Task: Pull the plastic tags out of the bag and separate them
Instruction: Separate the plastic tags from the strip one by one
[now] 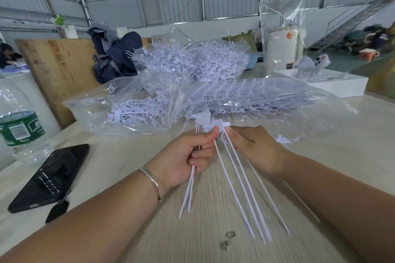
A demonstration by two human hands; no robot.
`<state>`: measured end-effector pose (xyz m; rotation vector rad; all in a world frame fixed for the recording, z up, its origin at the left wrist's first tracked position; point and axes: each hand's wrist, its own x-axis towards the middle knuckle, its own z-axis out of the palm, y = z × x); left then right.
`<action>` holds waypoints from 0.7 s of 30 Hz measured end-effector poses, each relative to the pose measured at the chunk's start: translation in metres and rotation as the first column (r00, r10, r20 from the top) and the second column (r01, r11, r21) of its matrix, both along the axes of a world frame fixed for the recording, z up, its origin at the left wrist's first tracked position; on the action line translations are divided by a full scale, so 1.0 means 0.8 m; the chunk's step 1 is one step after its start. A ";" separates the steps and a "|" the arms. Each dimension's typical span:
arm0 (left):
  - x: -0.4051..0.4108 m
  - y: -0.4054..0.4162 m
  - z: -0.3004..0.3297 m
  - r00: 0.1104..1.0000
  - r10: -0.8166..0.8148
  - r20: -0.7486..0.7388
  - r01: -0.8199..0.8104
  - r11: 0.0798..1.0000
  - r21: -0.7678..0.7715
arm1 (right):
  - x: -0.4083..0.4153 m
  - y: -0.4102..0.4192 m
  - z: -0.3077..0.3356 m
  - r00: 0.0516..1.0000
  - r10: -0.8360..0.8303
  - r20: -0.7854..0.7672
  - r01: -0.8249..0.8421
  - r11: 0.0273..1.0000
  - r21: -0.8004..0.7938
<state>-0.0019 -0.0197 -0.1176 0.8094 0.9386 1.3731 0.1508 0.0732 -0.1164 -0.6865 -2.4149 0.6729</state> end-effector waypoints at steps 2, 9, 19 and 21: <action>0.000 0.003 -0.002 0.999 0.039 0.030 -0.039 0.999 -0.027 | 0.000 0.001 0.003 0.997 -0.044 0.066 0.035 0.991 0.128; -0.007 0.011 -0.005 0.966 0.256 0.030 -0.249 0.958 -0.141 | 0.001 0.001 0.007 0.993 -0.116 0.027 0.112 0.986 0.124; -0.005 0.013 -0.006 0.965 0.260 -0.023 -0.260 0.952 -0.159 | 0.007 0.021 0.008 0.968 -0.245 0.048 0.240 0.966 0.096; -0.004 0.012 -0.006 0.963 0.269 -0.036 -0.271 0.953 -0.136 | 0.009 0.024 0.009 0.975 -0.223 -0.006 0.223 0.970 0.098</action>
